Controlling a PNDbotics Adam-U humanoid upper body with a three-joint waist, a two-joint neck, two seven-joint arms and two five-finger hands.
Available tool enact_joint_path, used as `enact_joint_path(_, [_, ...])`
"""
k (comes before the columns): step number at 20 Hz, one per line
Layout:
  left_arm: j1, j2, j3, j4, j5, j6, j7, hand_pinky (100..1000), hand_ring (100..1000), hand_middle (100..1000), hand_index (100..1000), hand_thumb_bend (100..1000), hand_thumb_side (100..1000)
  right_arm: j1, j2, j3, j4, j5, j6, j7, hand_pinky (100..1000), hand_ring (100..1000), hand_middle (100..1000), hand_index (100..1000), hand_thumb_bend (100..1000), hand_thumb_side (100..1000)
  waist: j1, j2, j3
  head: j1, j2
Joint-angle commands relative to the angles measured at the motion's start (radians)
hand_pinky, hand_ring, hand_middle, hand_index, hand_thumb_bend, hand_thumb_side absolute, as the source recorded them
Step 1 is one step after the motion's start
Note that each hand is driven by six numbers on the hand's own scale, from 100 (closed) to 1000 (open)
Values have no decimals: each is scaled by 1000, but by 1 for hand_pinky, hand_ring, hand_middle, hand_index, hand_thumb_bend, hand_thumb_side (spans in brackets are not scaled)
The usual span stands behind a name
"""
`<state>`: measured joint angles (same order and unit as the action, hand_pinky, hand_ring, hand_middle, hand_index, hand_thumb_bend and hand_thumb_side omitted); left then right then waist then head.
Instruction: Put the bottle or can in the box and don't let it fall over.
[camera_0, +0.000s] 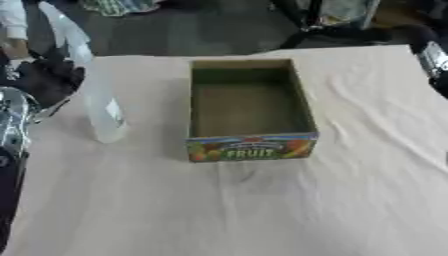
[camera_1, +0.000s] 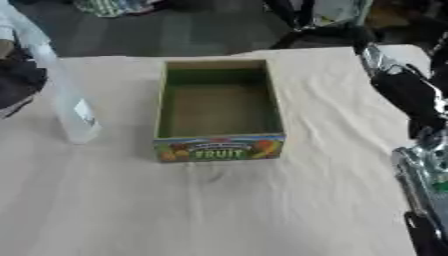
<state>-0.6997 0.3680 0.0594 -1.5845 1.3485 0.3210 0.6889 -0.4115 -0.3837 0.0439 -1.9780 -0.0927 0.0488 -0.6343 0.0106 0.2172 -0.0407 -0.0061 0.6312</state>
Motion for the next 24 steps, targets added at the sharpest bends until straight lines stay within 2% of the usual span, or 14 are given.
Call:
enact_joint_path(1, [-29, 38, 9, -17, 4, -3, 3, 100, 100, 142, 939, 832, 1000, -6, -16, -4, -22, -3, 0, -2, 904, 725, 880, 852, 658, 100, 0, -23, 0, 2, -8])
enact_joint_path(13, [-39, 48, 9, -19, 8, 14, 10, 100, 100, 147, 945, 822, 1000, -5, -17, -5, -22, -3, 0, -5, 904, 725, 880, 852, 658, 100, 1, -24, 1, -1, -10])
enact_joint_path(19, [-33, 53, 12, -23, 1, 25, 27, 100, 100, 150, 978, 812, 1000, -4, -16, -5, -22, -2, -1, -7, 904, 724, 880, 852, 659, 100, 1, -25, 5, -8, -13])
enact_joint_path(24, [-11, 59, 18, -26, -23, 53, 47, 100, 100, 158, 1000, 769, 1000, -1, -19, -6, -22, -1, 0, -9, 904, 724, 880, 852, 659, 100, 1, -25, 10, -11, -11])
